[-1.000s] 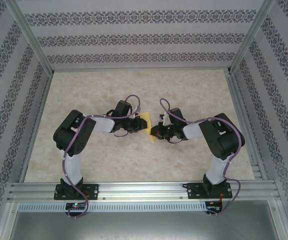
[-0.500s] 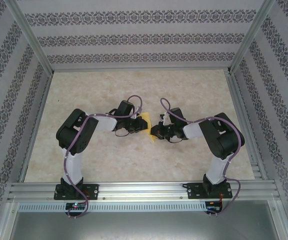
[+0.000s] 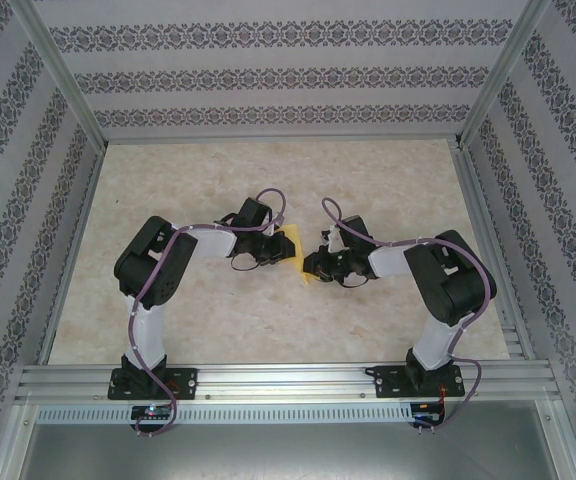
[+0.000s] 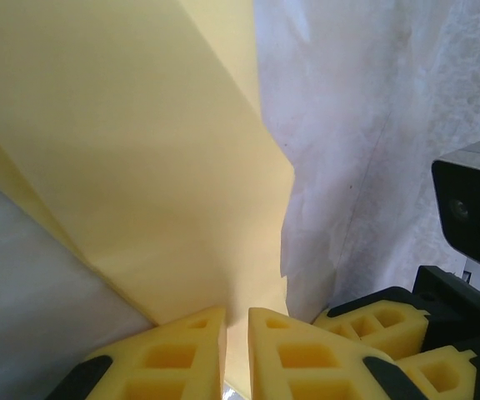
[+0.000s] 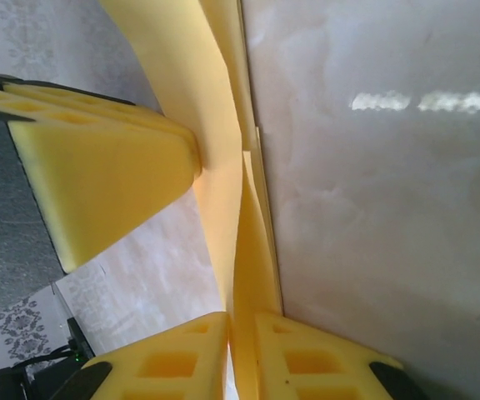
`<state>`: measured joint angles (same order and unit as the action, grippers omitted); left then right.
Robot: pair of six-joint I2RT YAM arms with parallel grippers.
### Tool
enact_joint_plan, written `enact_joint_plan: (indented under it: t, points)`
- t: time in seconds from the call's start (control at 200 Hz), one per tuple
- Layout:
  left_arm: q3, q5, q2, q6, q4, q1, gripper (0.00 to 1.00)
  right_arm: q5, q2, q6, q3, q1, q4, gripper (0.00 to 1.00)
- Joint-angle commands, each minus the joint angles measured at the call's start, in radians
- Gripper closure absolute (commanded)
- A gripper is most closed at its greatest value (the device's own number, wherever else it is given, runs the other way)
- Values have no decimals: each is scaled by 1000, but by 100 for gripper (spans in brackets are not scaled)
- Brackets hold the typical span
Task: Fold a paper plane with a square sheet of paper (pick it up from the middle)
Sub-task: Fold the wing for the fifth time at the center of the table.
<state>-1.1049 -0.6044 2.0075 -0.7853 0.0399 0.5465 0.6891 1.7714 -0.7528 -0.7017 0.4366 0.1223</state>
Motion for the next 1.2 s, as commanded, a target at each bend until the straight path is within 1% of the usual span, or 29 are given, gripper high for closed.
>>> enact_joint_plan:
  t: [0.0, 0.115, 0.19, 0.315, 0.46, 0.684, 0.849, 0.959, 1.084, 1.199]
  points:
    - [-12, 57, 50, 26, 57, 7, 84, -19, -8, 31, 20, 11, -34, 87]
    - [-19, 45, 44, 30, 54, 8, 83, -18, 18, 22, 21, 17, -18, 91]
    - [-26, 18, 35, 30, 38, 7, 82, -22, 34, 14, 24, 19, -7, 92]
    - [-21, -30, -9, 25, -19, 8, 80, -32, 48, 0, 31, 18, 6, 93]
    - [25, -72, -57, 25, -98, 14, 77, -44, 49, -21, 40, 17, 17, 93]
    - [48, -72, -38, 40, -96, 33, 77, -44, 54, -25, 44, 11, 17, 93]
    - [2, -44, 2, 55, -29, 44, 79, -43, 54, -23, 41, 11, 12, 93]
    - [-29, 13, 20, 72, 67, 49, 80, -40, 42, -19, 39, 11, 4, 91]
    - [-55, 77, 40, 77, 162, 48, 82, -22, 9, -14, 44, 12, -1, 86]
    - [-68, 107, 59, 64, 209, 48, 82, -19, -27, 5, 45, 21, -42, 85]
